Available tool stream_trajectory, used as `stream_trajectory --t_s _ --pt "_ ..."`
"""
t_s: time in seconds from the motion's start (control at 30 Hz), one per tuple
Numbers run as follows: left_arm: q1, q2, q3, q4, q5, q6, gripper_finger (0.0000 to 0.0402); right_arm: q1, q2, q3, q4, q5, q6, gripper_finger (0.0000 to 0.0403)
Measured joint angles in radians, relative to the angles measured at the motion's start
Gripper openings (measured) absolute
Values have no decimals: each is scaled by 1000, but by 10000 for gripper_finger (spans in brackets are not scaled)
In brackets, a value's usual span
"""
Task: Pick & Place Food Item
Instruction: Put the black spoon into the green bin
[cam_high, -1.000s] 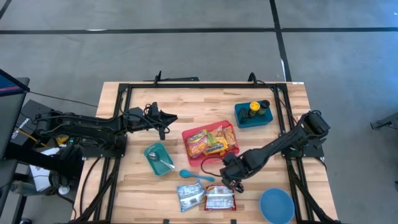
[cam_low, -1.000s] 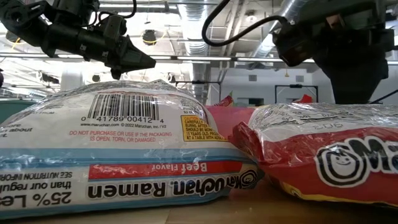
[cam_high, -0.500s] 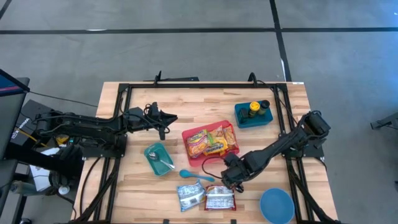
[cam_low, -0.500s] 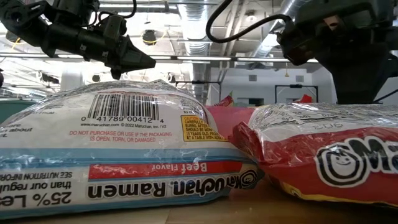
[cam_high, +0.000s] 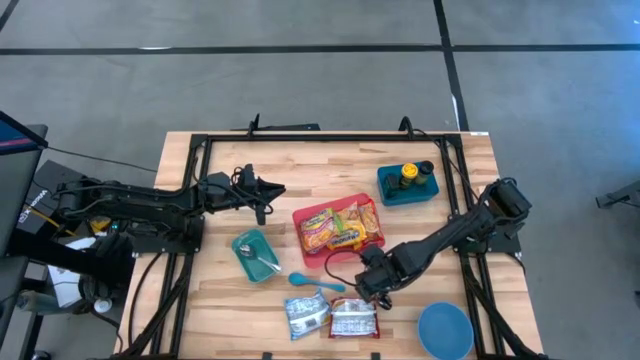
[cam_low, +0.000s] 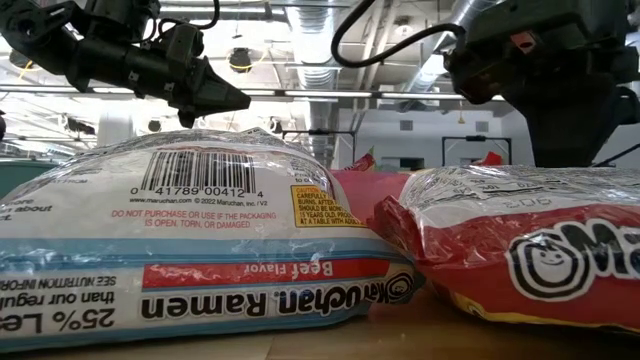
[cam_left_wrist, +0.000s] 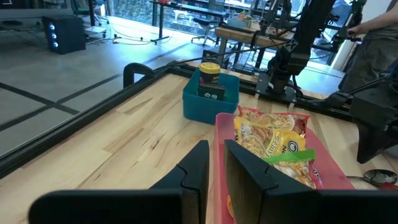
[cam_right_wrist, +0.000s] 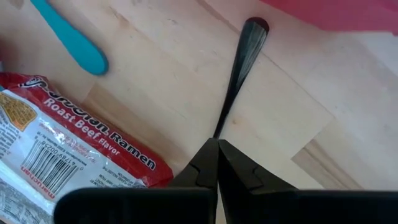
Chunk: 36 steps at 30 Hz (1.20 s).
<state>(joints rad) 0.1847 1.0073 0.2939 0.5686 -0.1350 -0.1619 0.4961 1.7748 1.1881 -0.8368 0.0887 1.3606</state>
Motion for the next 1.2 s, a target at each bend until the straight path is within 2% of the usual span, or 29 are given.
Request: stream_trajectory --t_s 0.23,0.5,1.2 --pt "0 0 0 0 -1 0 44 41 0 0 -1 5 125 1" --pt "0 0 0 0 -5 0 44 84 0 0 -1 61 230 1" --pt "0 0 0 39 -3 0 44 86 47 0 0 78 229 1"
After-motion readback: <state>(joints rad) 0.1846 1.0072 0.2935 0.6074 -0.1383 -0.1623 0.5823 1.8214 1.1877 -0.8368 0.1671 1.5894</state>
